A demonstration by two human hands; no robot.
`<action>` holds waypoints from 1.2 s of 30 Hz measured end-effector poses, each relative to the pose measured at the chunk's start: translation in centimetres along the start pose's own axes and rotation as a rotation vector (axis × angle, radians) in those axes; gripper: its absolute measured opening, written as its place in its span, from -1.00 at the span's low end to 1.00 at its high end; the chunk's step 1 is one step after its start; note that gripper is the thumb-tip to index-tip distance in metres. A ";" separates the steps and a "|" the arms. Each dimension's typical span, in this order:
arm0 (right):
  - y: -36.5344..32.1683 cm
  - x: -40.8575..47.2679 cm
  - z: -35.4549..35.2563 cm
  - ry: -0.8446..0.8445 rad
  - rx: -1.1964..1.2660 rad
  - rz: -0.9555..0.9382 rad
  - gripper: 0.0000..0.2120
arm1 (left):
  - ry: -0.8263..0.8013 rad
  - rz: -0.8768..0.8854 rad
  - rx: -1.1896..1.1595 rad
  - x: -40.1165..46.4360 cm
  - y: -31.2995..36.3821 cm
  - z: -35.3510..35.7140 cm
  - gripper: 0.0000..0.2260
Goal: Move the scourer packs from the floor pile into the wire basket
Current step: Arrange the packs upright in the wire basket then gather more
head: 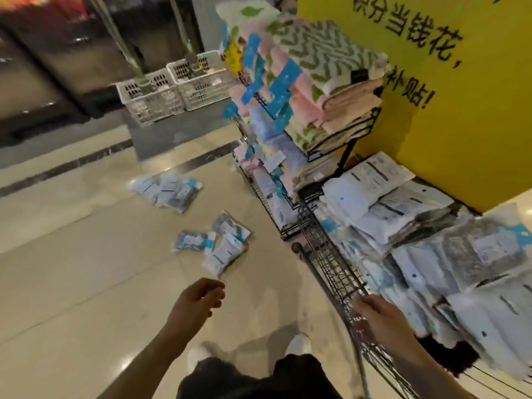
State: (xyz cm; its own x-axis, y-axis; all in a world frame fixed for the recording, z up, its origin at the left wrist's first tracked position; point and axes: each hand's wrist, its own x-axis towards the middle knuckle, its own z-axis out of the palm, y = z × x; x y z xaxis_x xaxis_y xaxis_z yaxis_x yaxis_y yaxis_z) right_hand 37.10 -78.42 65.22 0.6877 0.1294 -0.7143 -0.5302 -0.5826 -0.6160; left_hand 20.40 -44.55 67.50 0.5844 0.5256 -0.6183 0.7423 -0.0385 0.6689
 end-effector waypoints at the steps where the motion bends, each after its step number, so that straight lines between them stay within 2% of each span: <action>1: -0.7 -0.1 1.2 -0.015 -0.002 0.018 -0.88 | 0.008 -0.009 -0.041 -0.3 -0.8 -0.9 -0.84; 8: -6.0 -1.3 12.1 -0.106 -0.144 -0.028 -0.89 | 0.138 -0.123 -0.285 -1.7 -9.0 -8.6 -0.85; 12: -11.1 -3.5 22.1 -0.160 -0.167 -0.105 -0.93 | 0.279 -0.256 -0.455 -2.2 -16.4 -16.3 -0.88; 18: -17.1 -6.8 37.2 -0.352 -0.323 -0.260 -0.91 | 0.403 -0.372 -0.512 -3.8 -26.1 -26.5 -0.85; 23: -20.2 -8.2 45.4 -0.495 -0.519 -0.363 -0.96 | 0.413 -0.448 -0.535 -2.6 -30.4 -32.3 -0.84; 25: -21.0 -7.4 47.8 -0.515 -0.603 -0.383 -0.98 | 0.410 -0.480 -0.542 -1.3 -31.2 -33.8 -0.83; 30: -24.1 -3.4 52.6 -0.542 -0.651 -0.329 -0.87 | 0.403 -0.545 -0.571 4.0 -30.8 -36.8 -0.83; 36: -29.1 5.5 57.0 -0.449 -0.641 -0.242 -0.94 | 0.385 -0.520 -0.533 12.6 -24.4 -42.8 -0.81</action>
State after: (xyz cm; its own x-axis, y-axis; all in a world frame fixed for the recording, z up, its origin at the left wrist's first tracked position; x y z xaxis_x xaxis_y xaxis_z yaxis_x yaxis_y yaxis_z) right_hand 28.09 -14.98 60.29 0.4102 0.5404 -0.7346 0.0880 -0.8252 -0.5579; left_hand -4.35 -0.63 61.06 -0.0139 0.6224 -0.7826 0.5756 0.6450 0.5027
